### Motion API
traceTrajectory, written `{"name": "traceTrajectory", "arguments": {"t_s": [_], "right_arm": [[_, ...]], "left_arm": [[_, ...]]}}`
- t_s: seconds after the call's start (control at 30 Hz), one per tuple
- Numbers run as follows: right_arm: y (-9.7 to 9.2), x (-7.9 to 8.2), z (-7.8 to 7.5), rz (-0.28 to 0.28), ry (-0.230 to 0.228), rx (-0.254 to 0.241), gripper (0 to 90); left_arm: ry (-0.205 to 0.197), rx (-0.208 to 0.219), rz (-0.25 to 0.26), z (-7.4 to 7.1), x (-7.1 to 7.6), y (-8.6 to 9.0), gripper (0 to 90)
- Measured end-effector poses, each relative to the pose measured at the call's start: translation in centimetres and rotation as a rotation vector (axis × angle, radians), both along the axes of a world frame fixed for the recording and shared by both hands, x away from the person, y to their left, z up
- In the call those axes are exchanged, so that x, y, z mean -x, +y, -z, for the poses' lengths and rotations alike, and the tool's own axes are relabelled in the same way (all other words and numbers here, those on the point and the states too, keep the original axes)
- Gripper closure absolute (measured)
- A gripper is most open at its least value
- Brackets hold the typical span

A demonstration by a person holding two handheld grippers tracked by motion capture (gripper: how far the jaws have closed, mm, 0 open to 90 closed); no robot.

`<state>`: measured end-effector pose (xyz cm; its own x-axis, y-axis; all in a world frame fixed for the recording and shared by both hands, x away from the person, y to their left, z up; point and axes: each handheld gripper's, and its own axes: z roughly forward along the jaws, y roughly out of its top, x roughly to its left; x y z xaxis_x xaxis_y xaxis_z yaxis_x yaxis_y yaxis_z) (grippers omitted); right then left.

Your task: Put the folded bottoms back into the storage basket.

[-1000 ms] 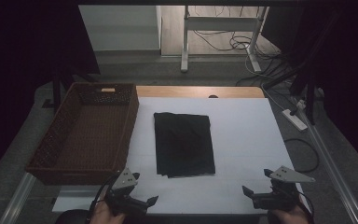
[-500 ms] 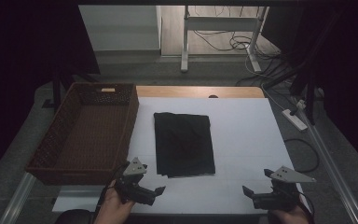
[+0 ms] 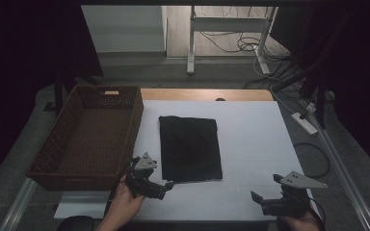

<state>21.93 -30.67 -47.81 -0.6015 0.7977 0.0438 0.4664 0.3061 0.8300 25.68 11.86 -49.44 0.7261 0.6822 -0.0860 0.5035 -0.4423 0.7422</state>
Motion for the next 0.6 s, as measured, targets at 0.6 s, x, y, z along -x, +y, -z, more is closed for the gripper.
{"name": "traceTrajectory", "arguments": {"t_s": [0.6], "right_arm": [[-0.1, 0.0, 0.0, 0.003, 0.0, -0.003, 1.0]], "left_arm": [[0.017, -0.007, -0.023, 0.2, -4.5, -0.6, 1.9]]}}
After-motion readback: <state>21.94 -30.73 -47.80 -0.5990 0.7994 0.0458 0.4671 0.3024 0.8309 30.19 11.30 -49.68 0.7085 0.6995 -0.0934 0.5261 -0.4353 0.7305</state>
